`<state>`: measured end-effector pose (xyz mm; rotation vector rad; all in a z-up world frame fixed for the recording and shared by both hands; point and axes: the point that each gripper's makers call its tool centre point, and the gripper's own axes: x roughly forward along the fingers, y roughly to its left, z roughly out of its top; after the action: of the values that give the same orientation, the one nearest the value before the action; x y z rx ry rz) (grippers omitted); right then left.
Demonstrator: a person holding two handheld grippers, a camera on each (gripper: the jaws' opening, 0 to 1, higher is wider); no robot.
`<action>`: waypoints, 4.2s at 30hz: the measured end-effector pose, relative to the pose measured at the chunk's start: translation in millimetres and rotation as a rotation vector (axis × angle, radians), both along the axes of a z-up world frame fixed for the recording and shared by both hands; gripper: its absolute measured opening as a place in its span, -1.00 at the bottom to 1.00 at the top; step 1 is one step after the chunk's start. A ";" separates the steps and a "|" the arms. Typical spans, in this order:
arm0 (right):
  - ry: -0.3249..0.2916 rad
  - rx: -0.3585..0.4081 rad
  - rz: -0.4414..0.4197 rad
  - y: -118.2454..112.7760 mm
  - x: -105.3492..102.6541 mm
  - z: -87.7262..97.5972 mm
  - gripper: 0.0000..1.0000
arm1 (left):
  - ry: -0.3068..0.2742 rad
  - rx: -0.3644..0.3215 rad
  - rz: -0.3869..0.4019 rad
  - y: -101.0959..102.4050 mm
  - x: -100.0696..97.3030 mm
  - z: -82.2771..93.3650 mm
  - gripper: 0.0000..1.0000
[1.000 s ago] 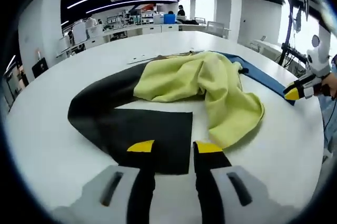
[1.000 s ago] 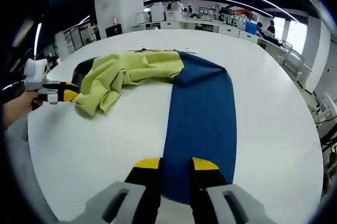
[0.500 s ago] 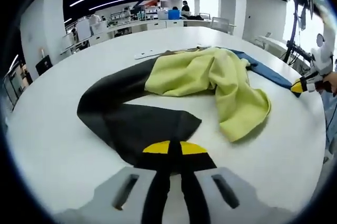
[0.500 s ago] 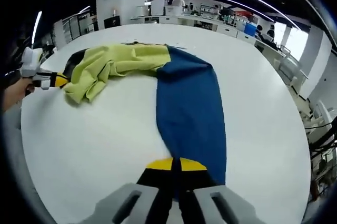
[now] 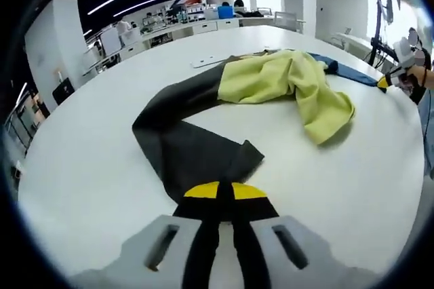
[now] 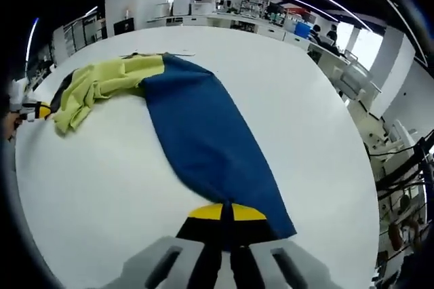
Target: Fold the garment on the visible template until the final outline fits inside the template.
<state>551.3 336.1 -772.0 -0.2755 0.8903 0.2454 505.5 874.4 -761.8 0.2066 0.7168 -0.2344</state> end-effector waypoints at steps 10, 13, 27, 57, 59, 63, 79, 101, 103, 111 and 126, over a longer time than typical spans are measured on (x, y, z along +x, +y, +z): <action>-0.012 -0.022 -0.027 -25.2 18.2 3.3 -1.00 | 0.002 0.014 0.038 25.9 -7.0 3.1 -0.97; -0.012 -0.040 -0.031 -30.9 23.3 4.3 -1.00 | 0.008 0.013 0.049 32.6 -9.5 3.6 -0.97; -0.003 -0.051 -0.042 -45.2 35.2 4.6 -1.00 | 0.024 0.033 0.055 38.5 -15.3 5.1 -0.95; -0.129 0.363 0.151 127.5 27.2 60.4 -0.06 | -0.154 -0.188 -0.033 -51.8 0.9 55.1 -0.23; -0.127 0.375 0.174 140.4 27.0 59.5 -0.06 | -0.154 -0.191 -0.036 -57.7 2.1 54.1 -0.24; -0.110 0.378 0.231 161.9 28.2 53.3 -0.08 | -0.156 -0.164 -0.058 -66.9 3.5 50.9 -0.26; -0.088 0.379 0.467 230.3 31.9 30.1 -0.32 | -0.122 -0.287 -0.035 -98.7 20.6 31.1 -0.39; -0.120 0.362 0.646 286.0 51.5 16.1 -0.67 | -0.020 -0.267 -0.114 -127.3 33.7 -1.5 -0.62; -0.114 0.357 0.645 287.3 52.8 14.0 -0.76 | -0.013 -0.275 -0.112 -127.6 34.0 -2.7 -0.68; -0.101 0.337 0.635 289.0 50.0 7.9 -1.00 | -0.005 -0.279 -0.116 -130.9 34.2 -4.1 -1.00; -0.089 0.353 0.620 257.2 23.3 39.0 -1.00 | -0.078 -0.173 -0.164 -112.4 12.8 38.6 -1.00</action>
<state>574.6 593.3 -733.0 -0.2245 0.6382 0.9476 518.3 762.0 -723.2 0.1092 0.5992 -0.4404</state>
